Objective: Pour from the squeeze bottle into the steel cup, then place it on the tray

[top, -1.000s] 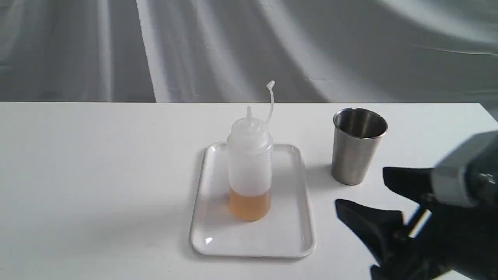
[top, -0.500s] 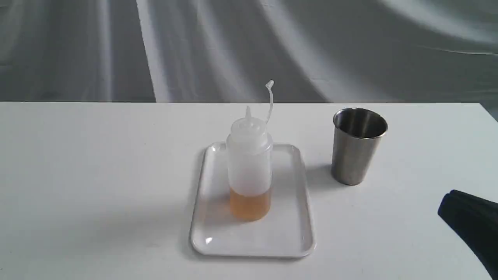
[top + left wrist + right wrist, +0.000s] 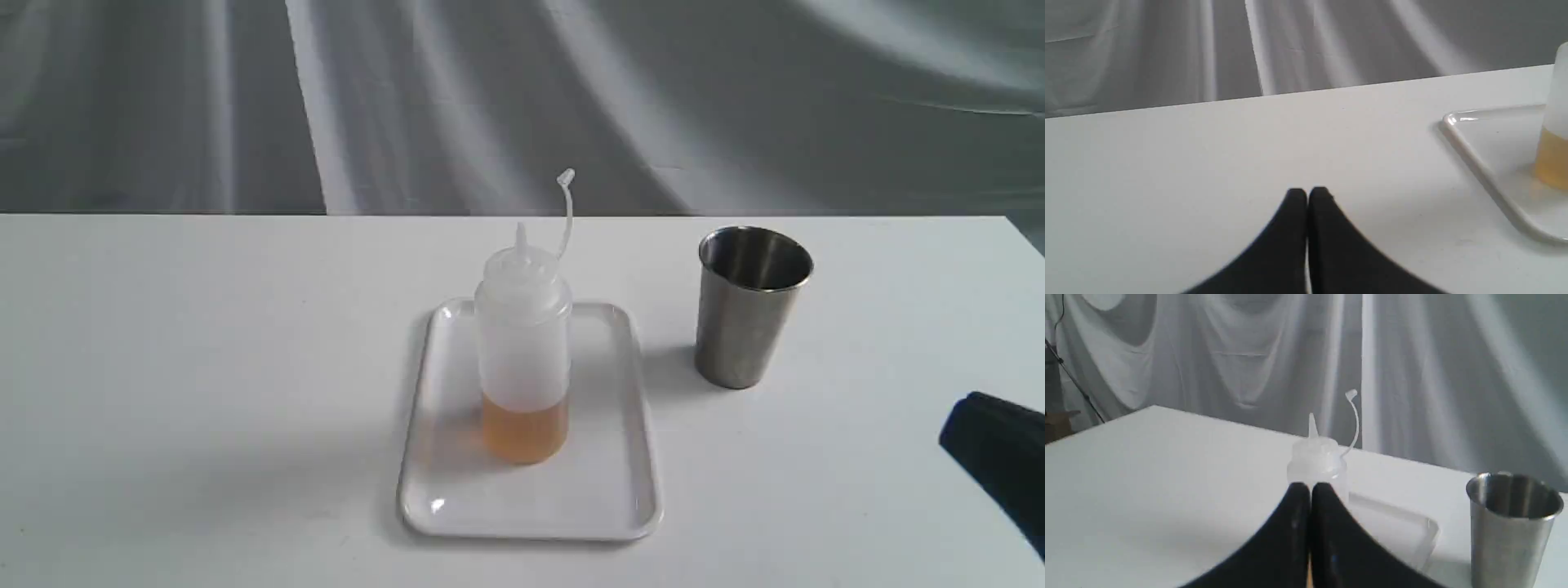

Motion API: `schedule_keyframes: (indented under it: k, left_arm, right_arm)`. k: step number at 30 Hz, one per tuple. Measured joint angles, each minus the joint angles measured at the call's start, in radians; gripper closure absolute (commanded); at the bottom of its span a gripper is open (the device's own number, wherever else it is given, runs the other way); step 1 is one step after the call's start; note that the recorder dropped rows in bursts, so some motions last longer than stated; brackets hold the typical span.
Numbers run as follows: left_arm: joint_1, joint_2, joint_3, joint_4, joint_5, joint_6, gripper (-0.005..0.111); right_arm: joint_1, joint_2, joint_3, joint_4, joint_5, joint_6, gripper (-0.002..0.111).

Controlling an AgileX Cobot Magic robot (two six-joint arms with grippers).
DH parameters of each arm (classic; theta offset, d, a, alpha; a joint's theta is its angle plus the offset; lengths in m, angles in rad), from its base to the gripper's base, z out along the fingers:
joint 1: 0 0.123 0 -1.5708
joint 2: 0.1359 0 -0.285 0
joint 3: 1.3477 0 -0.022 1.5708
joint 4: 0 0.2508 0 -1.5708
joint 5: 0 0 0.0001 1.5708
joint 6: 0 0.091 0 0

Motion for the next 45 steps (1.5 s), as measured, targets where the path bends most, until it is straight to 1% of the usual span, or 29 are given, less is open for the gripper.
schedule_keyframes:
  k: [4, 7, 11, 14, 20, 22, 36, 45]
  left_arm:
    - [0.000, 0.000, 0.000, 0.000, 0.000, 0.000, 0.107]
    - [0.000, 0.000, 0.000, 0.000, 0.000, 0.000, 0.107]
    - [0.000, 0.000, 0.000, 0.000, 0.000, 0.000, 0.107]
    - [0.000, 0.000, 0.000, 0.000, 0.000, 0.000, 0.107]
    - [0.000, 0.000, 0.000, 0.000, 0.000, 0.000, 0.107]
    - [0.000, 0.000, 0.000, 0.000, 0.000, 0.000, 0.107]
    - [0.000, 0.000, 0.000, 0.000, 0.000, 0.000, 0.107]
    - [0.000, 0.000, 0.000, 0.000, 0.000, 0.000, 0.107]
  right_arm:
    - [-0.044, -0.102, 0.000, -0.013, 0.000, 0.000, 0.108]
    - [-0.114, -0.185, 0.000, -0.041, 0.022, 0.000, 0.108]
    - [-0.211, -0.274, 0.010, -0.040, 0.110, 0.000, 0.108]
    - [-0.241, -0.331, 0.055, -0.025, 0.114, 0.000, 0.108]
    - [-0.247, -0.414, 0.175, -0.015, 0.101, 0.000, 0.108]
    - [-0.247, -0.421, 0.191, -0.013, 0.101, 0.002, 0.108]
    - [-0.247, -0.450, 0.197, -0.011, 0.301, 0.002, 0.108]
    - [-0.247, -0.450, 0.197, -0.009, 0.333, 0.002, 0.108]
